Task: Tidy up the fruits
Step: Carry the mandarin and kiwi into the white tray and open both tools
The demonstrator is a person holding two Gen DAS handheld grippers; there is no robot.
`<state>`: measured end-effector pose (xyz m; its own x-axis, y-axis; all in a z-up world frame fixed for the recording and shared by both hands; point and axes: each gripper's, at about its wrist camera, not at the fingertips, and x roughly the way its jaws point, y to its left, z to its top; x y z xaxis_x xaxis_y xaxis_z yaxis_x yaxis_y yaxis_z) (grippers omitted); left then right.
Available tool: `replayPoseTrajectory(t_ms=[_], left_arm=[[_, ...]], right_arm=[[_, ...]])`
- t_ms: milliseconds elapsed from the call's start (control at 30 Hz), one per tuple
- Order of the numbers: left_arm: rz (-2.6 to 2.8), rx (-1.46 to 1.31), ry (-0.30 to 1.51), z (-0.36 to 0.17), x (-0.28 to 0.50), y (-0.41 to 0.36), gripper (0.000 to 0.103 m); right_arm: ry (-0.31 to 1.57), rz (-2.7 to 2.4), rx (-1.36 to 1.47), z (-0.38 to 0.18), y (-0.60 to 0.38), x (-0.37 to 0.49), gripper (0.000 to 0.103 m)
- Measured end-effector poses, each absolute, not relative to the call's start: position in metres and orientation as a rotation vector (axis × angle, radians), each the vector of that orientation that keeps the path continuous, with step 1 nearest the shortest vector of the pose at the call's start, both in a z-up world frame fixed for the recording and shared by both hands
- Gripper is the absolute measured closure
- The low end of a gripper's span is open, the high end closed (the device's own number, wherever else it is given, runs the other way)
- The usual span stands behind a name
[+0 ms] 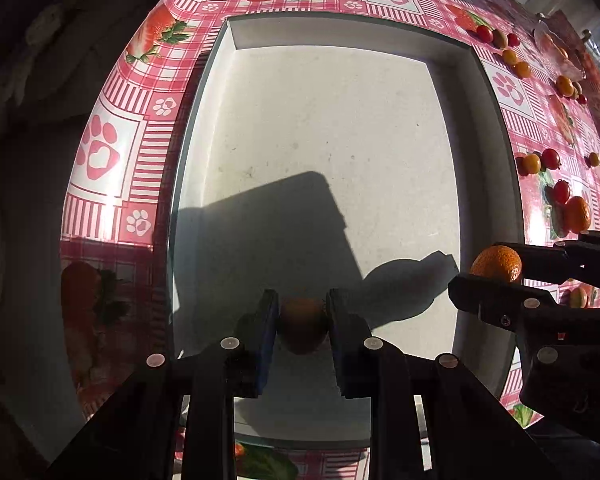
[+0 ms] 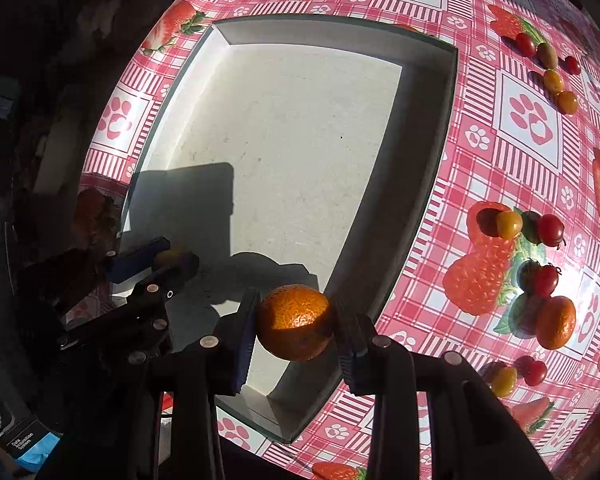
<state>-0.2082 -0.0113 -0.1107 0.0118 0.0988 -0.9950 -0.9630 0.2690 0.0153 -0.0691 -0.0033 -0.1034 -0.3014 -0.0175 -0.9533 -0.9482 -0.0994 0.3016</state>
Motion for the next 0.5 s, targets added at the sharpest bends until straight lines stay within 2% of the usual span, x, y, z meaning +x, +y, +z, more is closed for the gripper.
replayPoseTrajectory(t_ms=[200,267,300,333,400,500], left_arm=[[1.047,-0.947,1.282,-0.122,-0.212,-0.024,0.074],[1.067,-0.936,1.291,-0.122,-0.213,-0.025,0.057],[1.090,-0.924,1.301,-0.123,-0.215,-0.026,0.043],[1.104,-0.919,1.296,-0.124,-0.217,-0.025,0.035],[1.097,-0.937,1.286,-0.125,-0.221,-0.026,0.034],[1.094,-0.931,1.304,-0.126,-0.222,-0.028,0.034]], right_arm=[[1.393,1.485,-1.197,-0.122,-0.012,-0.082,0.061],[1.404,1.481,-1.210,-0.125,-0.013,-0.082,0.061],[1.401,1.474,-1.214,-0.126,-0.013,-0.081,0.061],[1.403,1.470,-1.215,-0.127,-0.013,-0.080,0.060],[1.435,1.479,-1.195,-0.130,-0.010,-0.079,0.056],[1.451,1.513,-1.158,-0.123,-0.009,-0.077,0.039]])
